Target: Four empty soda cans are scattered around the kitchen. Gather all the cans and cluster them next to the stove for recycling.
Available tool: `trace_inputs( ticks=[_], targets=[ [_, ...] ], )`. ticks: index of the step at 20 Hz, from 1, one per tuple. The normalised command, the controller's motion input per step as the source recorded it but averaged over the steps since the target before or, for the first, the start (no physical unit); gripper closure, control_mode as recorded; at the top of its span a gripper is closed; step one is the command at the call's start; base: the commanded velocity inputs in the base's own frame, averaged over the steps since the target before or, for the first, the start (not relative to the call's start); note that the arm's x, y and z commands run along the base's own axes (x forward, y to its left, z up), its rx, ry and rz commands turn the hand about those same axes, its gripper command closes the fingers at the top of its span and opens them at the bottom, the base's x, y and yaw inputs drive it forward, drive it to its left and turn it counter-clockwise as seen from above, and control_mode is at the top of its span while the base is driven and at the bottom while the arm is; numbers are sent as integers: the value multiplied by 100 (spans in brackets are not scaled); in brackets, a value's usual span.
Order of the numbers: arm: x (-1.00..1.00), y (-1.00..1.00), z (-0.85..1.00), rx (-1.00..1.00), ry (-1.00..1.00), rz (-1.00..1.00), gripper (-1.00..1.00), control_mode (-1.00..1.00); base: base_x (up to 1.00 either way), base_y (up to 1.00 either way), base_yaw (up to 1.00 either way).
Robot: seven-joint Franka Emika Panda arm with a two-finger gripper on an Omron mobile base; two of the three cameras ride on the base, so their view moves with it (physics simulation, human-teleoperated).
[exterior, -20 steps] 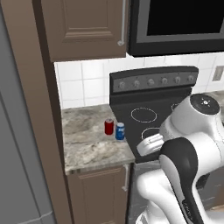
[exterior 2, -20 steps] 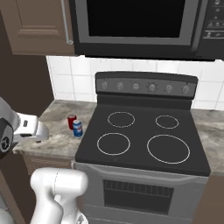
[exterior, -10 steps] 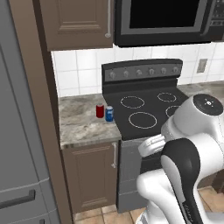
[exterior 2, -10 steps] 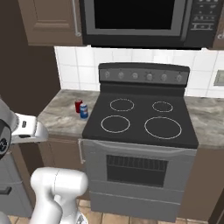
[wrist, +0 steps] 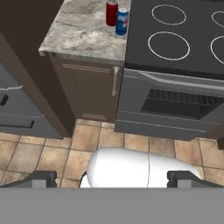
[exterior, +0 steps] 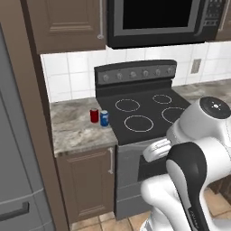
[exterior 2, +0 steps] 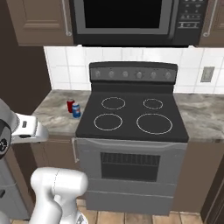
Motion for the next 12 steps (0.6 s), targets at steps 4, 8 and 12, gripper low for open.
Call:
trace_inputs(
  ticks=[4,8,12],
  targets=[
    [0,0,0,0,0,0,-100,100,-7,-20,-24],
    [0,0,0,0,0,0,-100,100,-18,-23,-25],
    [0,0,0,0,0,0,-100,100,-19,-27,-26]
  ],
)
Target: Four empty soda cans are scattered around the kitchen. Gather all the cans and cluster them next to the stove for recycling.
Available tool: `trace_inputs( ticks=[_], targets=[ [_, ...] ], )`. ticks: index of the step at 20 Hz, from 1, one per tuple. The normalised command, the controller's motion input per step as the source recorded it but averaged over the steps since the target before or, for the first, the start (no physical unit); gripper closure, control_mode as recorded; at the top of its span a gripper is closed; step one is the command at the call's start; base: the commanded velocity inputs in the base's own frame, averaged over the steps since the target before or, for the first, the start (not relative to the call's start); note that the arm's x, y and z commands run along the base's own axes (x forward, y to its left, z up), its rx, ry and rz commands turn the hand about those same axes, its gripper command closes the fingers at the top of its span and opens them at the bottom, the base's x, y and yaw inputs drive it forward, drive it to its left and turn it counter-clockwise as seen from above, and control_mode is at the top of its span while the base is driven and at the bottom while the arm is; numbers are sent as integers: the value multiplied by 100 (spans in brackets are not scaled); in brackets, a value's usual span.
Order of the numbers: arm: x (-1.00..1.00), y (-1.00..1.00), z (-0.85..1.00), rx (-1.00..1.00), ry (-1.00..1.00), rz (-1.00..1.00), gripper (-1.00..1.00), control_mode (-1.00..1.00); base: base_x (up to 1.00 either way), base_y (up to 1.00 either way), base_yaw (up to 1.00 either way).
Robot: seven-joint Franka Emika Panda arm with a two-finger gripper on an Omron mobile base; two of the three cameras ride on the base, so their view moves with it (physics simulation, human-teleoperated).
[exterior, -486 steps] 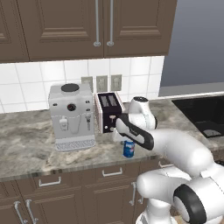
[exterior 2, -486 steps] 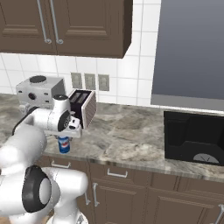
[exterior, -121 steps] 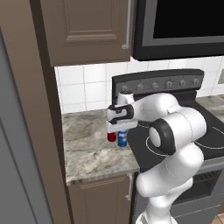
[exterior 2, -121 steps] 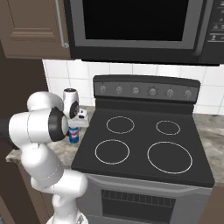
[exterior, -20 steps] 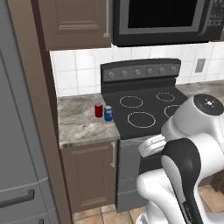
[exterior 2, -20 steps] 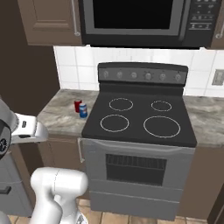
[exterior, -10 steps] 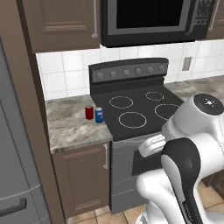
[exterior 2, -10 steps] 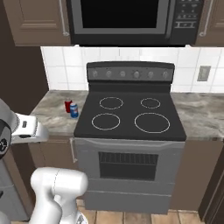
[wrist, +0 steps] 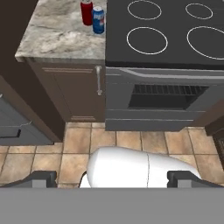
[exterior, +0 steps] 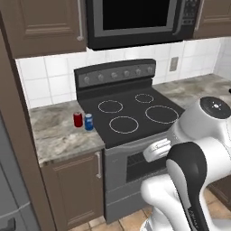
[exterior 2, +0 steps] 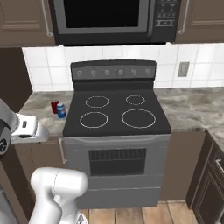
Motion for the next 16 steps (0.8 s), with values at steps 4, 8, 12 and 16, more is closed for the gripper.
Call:
trace_inputs(
  ticks=[4,8,12,16],
  targets=[
    [0,0,0,0,0,0,-100,100,-18,-29,-27],
    [0,0,0,0,0,0,-100,100,-25,-25,-28],
    [0,0,0,0,0,0,-100,100,-26,-26,-30],
    [0,0,0,0,0,0,-100,100,-25,-31,-32]
  ],
)
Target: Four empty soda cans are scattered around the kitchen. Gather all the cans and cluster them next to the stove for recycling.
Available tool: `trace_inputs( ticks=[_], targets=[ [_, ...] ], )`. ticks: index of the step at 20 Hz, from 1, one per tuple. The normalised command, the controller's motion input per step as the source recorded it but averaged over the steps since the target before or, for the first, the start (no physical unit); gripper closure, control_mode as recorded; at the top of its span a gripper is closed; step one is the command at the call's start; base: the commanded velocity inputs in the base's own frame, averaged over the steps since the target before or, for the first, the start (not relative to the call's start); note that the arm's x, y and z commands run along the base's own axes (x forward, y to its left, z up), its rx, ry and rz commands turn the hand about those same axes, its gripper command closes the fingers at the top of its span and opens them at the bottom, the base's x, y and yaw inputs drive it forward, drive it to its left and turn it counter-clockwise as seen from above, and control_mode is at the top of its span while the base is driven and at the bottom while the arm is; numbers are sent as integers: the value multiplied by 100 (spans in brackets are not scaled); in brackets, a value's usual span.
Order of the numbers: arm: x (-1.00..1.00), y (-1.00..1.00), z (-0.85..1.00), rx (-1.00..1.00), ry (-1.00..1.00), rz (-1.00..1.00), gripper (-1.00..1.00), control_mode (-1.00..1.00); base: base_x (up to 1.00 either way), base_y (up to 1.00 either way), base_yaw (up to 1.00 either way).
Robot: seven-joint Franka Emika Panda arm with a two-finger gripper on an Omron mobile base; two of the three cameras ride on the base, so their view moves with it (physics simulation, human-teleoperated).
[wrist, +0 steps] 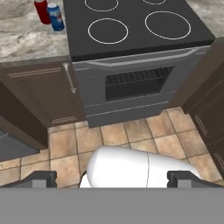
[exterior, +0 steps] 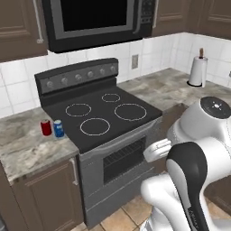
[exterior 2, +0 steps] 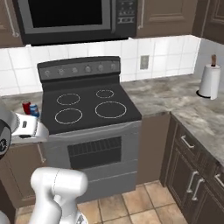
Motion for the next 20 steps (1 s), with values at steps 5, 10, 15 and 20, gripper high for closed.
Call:
trace_inputs(
  ticks=[5,10,15,20],
  targets=[
    [0,0,0,0,0,0,-100,100,-4,-29,-34],
    [0,0,0,0,0,0,-100,100,-1,-34,-35],
    [0,0,0,0,0,0,-100,100,-3,-36,-35],
    [0,0,0,0,0,0,-100,100,0,-31,-36]
  ],
)
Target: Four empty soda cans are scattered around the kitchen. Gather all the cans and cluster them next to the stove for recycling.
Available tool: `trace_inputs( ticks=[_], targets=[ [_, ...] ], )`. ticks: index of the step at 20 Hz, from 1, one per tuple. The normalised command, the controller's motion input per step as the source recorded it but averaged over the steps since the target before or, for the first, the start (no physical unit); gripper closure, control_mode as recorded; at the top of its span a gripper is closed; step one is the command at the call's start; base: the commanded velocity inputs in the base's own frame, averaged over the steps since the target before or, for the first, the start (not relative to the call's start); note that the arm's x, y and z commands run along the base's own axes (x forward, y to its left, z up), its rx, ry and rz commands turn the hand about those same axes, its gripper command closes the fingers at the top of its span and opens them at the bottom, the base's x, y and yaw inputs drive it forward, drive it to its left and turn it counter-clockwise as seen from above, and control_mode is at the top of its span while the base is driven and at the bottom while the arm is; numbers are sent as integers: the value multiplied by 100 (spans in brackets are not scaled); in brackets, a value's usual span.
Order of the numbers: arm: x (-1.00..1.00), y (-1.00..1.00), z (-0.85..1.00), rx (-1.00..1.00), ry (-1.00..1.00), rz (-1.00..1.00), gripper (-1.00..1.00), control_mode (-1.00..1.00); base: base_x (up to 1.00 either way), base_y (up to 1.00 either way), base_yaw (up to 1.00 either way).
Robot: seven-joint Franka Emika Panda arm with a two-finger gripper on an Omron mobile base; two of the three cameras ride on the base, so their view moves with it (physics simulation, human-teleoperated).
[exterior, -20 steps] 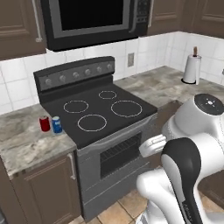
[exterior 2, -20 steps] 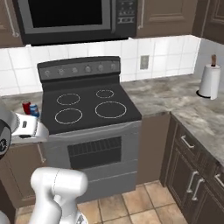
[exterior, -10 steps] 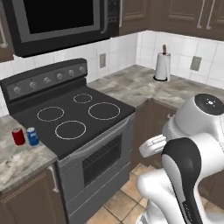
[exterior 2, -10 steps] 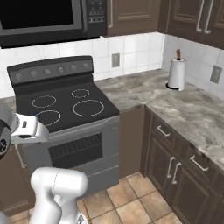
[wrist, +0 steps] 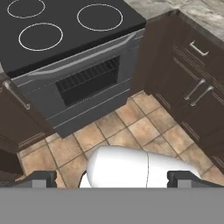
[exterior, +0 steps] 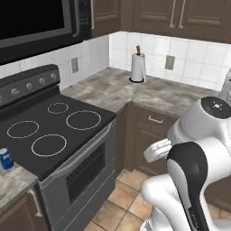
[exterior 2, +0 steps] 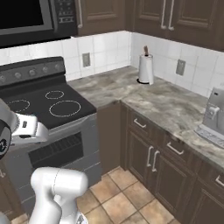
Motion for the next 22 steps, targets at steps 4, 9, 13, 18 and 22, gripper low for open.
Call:
trace_inputs(
  ticks=[4,9,13,18,22],
  targets=[
    [0,0,0,0,0,0,-100,100,-2,-28,-36],
    [0,0,0,0,0,0,-100,100,-8,-28,-35],
    [0,0,0,0,0,0,-100,100,-9,-31,-34],
    [0,0,0,0,0,0,-100,100,-7,-19,-33],
    [0,0,0,0,0,0,-100,100,-4,-14,-31]
  ],
)
